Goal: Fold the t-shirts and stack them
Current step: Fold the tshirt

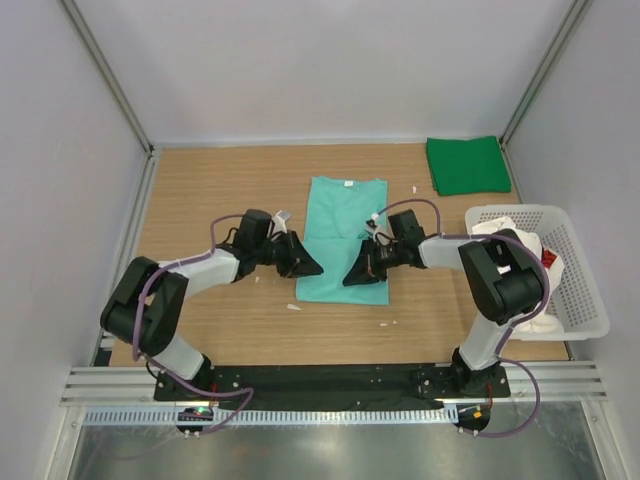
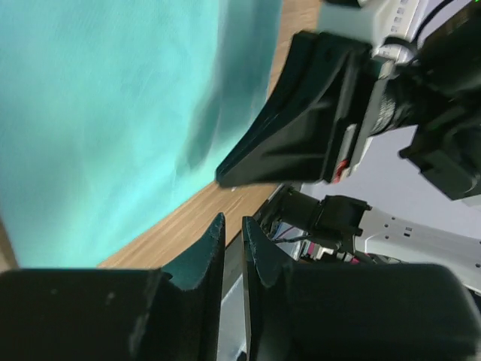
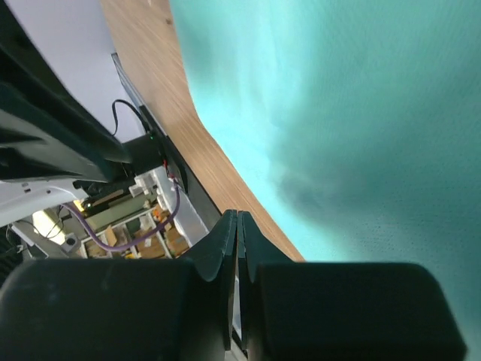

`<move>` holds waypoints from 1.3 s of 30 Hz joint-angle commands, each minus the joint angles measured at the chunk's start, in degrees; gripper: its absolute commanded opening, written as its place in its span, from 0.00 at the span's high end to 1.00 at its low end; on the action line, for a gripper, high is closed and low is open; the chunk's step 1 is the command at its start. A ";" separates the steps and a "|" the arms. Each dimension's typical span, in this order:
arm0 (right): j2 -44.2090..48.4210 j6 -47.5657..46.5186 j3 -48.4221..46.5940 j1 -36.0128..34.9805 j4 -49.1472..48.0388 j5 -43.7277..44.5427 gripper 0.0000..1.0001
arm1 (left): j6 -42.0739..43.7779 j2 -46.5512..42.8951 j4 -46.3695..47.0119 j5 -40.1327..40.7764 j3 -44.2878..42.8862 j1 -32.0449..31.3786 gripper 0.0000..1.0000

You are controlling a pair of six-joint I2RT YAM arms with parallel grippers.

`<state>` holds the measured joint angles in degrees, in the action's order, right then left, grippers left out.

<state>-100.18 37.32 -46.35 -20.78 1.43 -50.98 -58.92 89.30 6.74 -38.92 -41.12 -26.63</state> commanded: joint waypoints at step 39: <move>-17.67 -2.78 -25.45 0.38 4.12 1.42 0.86 | 7.86 13.35 -0.70 -0.36 -9.41 1.58 0.73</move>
<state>-115.37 31.27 -68.25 -20.49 10.50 -47.20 -50.59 99.50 -0.51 -36.32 -48.69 -25.85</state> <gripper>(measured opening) 0.148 0.286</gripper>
